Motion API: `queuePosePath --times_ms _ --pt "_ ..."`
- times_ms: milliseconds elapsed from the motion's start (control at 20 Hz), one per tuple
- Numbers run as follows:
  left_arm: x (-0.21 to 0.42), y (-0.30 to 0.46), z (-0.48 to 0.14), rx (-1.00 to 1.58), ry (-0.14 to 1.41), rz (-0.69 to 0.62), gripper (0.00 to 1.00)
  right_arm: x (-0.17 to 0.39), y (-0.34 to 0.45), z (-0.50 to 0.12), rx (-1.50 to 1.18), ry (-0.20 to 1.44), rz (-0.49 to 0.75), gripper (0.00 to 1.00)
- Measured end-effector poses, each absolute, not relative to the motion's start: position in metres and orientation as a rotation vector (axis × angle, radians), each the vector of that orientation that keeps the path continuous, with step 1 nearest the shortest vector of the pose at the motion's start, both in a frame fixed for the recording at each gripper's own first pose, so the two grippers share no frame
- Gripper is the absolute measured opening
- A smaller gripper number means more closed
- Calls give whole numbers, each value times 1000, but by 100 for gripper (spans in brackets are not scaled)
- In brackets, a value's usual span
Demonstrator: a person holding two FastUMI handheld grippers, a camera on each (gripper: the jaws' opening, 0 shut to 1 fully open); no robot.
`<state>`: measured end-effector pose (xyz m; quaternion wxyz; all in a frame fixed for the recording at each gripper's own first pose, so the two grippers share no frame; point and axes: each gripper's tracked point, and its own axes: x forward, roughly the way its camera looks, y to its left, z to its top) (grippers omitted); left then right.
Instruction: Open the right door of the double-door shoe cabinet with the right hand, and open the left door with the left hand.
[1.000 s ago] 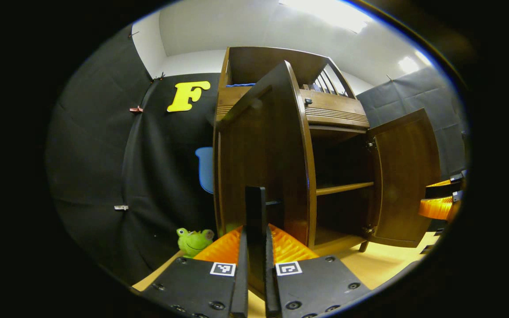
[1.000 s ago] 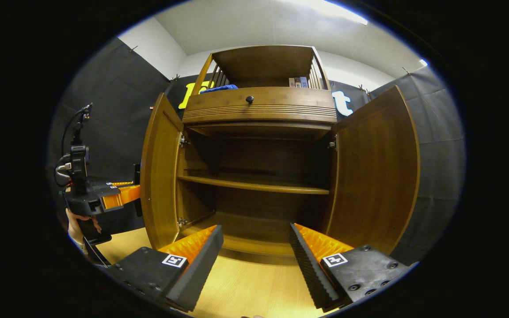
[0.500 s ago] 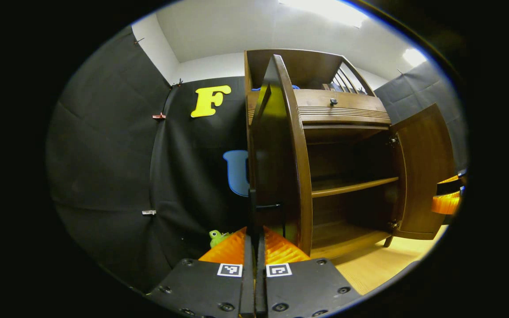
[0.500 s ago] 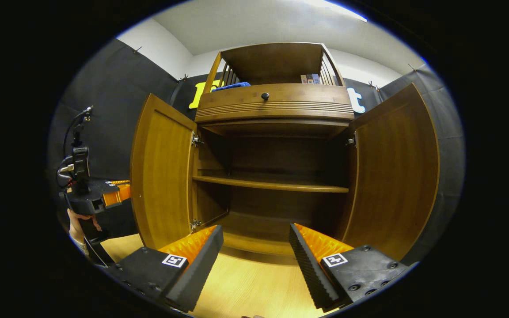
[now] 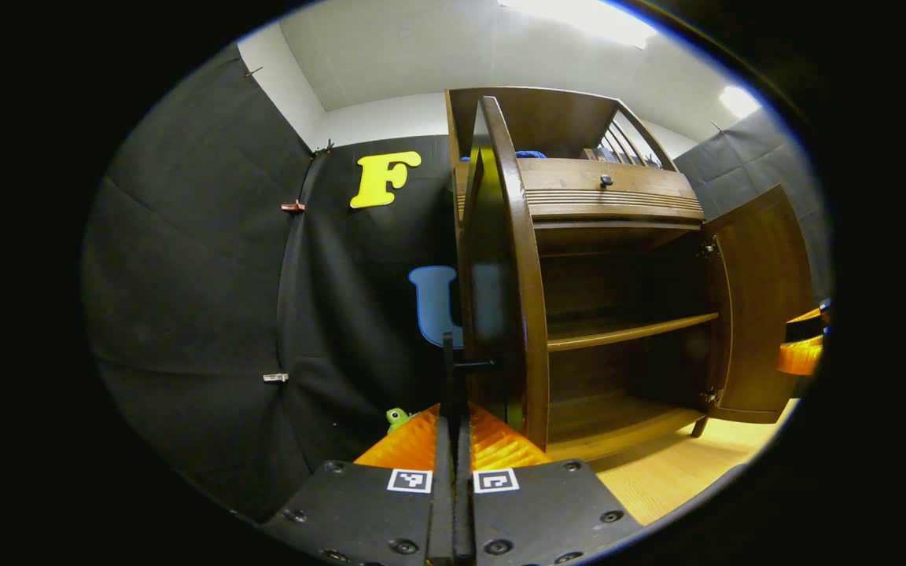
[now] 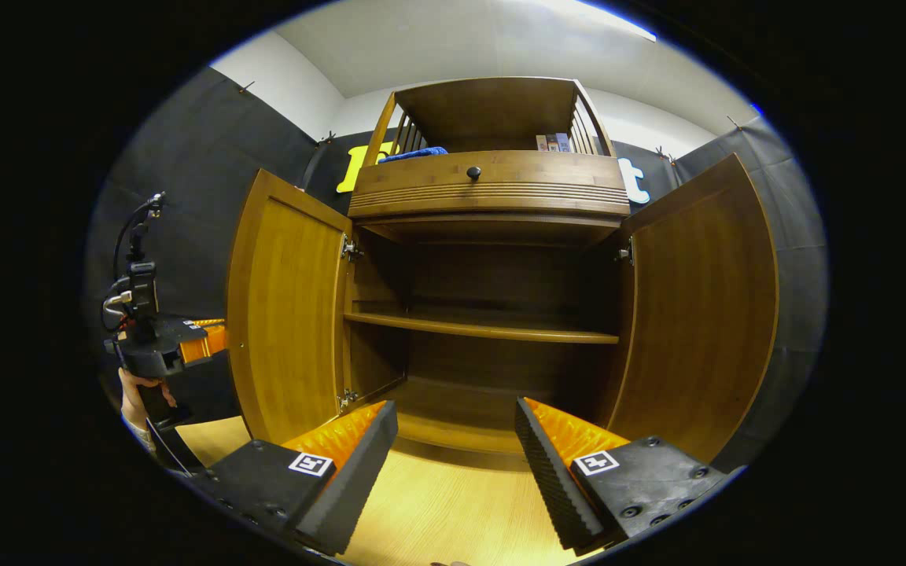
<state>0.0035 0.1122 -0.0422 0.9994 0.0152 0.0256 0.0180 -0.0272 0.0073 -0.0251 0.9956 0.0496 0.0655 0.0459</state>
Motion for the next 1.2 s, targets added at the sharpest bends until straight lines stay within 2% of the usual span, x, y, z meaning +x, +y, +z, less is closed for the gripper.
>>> queuePosePath --times_ms 600,800,1000,1200 --pt "-48 125 -34 -13 110 41 5 -29 19 -20 88 120 114 96" --pt "-75 76 -14 -95 105 -125 5 -30 9 -21 76 130 78 95" --pt "-67 48 0 -76 69 -183 5 -34 -4 -16 91 122 38 96" --pt "-53 38 -1 -47 56 -166 67 -42 -18 -12 70 109 -4 95"
